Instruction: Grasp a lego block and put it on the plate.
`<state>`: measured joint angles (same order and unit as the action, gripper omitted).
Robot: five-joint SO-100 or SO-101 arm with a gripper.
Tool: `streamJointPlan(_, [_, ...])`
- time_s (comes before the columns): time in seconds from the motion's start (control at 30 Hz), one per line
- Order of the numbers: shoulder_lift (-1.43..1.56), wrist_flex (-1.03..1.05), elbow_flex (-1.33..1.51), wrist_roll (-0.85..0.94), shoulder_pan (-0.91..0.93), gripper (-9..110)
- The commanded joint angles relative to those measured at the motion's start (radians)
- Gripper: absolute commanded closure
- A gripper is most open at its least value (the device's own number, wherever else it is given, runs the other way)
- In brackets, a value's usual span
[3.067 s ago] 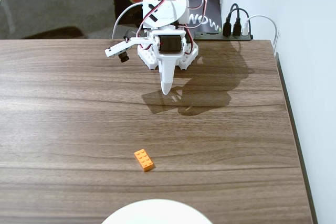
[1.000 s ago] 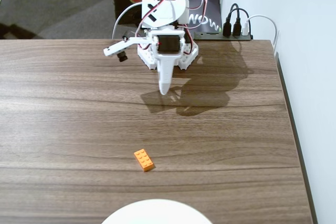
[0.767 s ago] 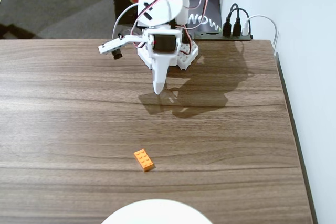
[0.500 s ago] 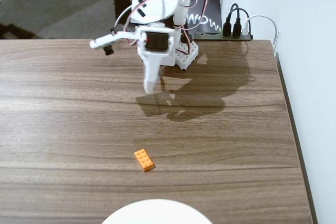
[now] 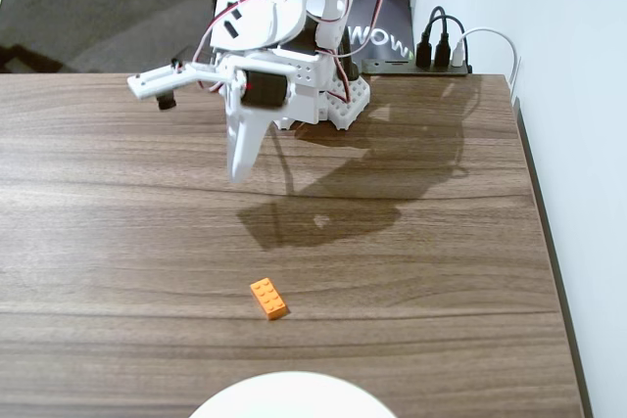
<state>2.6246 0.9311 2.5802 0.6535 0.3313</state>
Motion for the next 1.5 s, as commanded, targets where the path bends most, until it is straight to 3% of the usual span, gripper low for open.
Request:
streamJointPlan(0.0, [-0.052,-0.058,-0.067,0.075,0.015,101])
streamJointPlan(0.6, [-0.265,-0.138,-0.206,0.54,0.026,101])
streamJointPlan(1.27, [-0.535,-0.132,-0.42,0.859,0.021,101])
streamJointPlan(1.47, [-0.607,-0.101,-0.436,1.075,0.006,101])
